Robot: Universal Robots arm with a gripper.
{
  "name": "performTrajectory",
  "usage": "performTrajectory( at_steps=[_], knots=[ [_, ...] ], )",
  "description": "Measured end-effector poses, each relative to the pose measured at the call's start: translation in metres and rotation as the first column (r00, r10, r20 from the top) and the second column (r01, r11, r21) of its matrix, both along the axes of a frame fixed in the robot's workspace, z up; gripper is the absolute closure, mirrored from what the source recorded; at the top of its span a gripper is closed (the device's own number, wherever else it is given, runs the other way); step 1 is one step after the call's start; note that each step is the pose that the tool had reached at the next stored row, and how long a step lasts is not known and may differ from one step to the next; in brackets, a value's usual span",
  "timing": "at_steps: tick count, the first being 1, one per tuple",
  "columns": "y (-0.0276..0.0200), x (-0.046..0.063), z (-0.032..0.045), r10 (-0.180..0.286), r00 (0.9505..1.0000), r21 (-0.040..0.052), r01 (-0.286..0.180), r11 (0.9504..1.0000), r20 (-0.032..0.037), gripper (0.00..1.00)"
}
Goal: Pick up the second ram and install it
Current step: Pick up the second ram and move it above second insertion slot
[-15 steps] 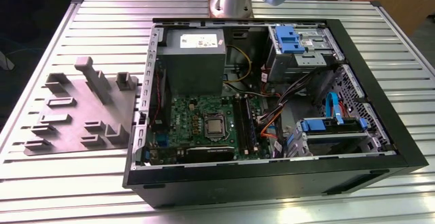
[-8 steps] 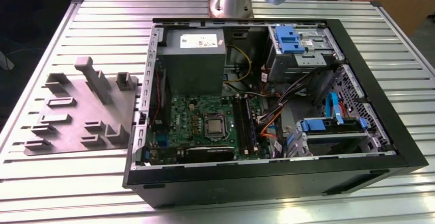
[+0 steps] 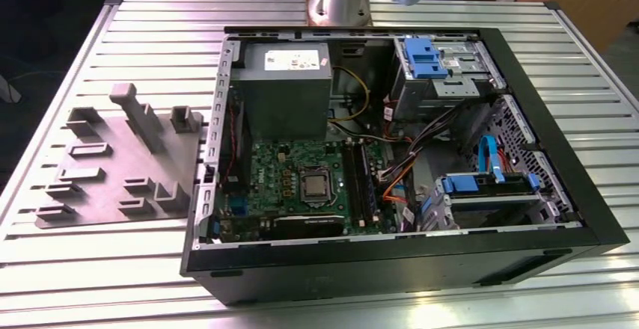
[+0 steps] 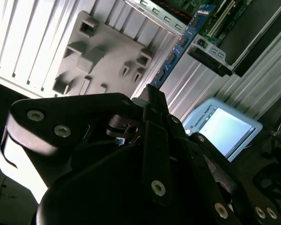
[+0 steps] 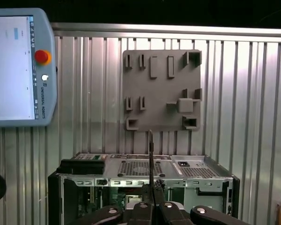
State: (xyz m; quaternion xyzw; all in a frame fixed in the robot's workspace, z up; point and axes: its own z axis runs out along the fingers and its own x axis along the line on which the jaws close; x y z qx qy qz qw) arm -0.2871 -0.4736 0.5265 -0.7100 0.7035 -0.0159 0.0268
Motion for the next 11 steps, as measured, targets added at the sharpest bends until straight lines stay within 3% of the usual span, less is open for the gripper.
performTrajectory(
  at_steps=[11],
  knots=[
    [0.0,0.049,-0.0164,0.0,0.9998,0.0001,0.0,1.0,-0.0213,0.88]
  ],
)
